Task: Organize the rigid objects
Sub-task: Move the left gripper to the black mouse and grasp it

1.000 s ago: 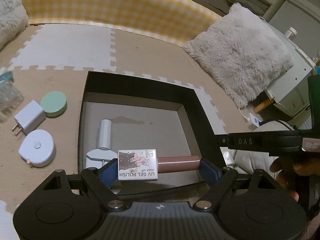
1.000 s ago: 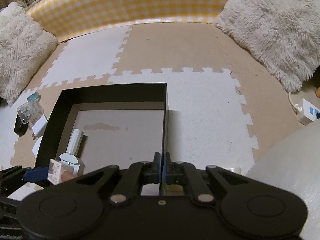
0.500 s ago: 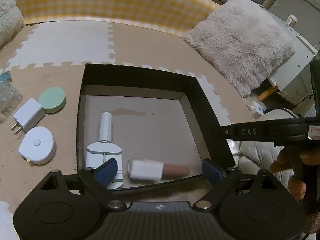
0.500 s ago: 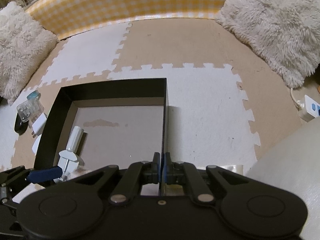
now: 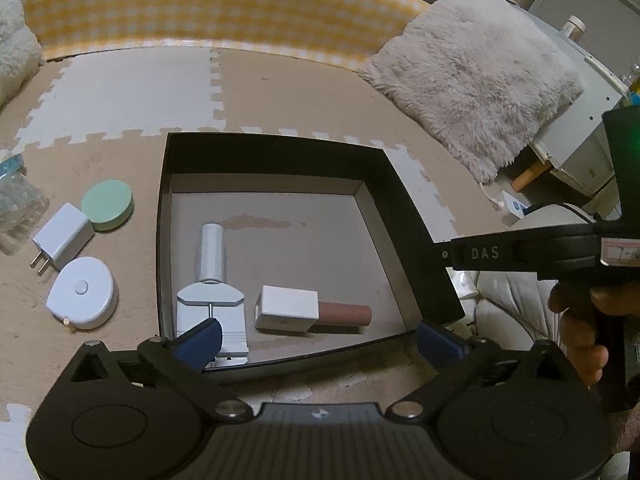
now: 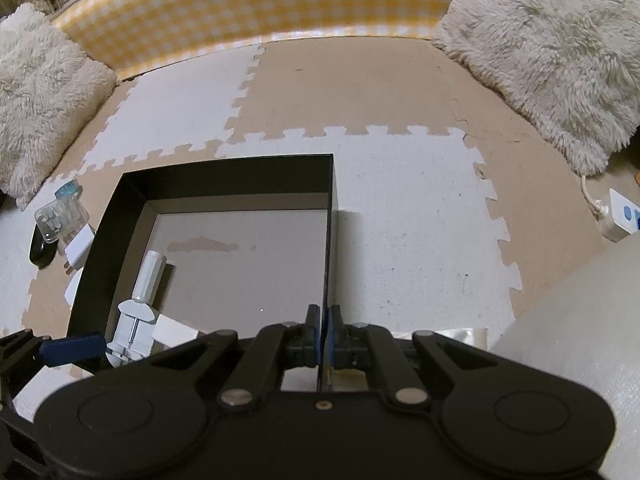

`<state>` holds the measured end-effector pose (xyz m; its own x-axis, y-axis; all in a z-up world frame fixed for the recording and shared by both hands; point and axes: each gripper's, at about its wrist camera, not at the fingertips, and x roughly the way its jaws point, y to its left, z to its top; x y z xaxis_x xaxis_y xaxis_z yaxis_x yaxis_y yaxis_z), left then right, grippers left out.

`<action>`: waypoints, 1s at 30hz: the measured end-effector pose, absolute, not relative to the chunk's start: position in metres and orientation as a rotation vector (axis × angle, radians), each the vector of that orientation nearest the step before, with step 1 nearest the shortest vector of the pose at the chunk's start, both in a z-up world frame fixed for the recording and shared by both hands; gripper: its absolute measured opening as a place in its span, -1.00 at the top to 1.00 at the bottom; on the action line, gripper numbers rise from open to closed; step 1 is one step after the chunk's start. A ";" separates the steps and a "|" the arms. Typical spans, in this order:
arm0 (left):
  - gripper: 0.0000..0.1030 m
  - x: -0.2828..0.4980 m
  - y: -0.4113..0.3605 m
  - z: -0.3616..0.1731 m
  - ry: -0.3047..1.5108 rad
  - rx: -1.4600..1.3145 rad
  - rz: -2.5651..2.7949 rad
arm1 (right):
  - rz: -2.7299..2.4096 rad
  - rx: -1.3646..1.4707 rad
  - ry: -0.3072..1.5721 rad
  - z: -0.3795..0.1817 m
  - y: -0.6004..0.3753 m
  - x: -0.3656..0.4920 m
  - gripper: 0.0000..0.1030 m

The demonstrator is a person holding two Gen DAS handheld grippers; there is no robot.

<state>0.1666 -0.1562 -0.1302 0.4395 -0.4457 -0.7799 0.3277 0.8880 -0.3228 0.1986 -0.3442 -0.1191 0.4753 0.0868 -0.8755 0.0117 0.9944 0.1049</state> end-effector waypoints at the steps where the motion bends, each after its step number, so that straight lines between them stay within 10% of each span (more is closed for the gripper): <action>1: -0.99 0.166 -0.156 -0.130 1.005 -0.125 -0.484 | 0.044 0.103 1.072 -0.119 -0.344 0.198 0.93; 30: -1.00 0.166 -0.110 -0.069 0.854 -0.062 -0.446 | 0.037 0.121 1.097 -0.122 -0.345 0.198 0.92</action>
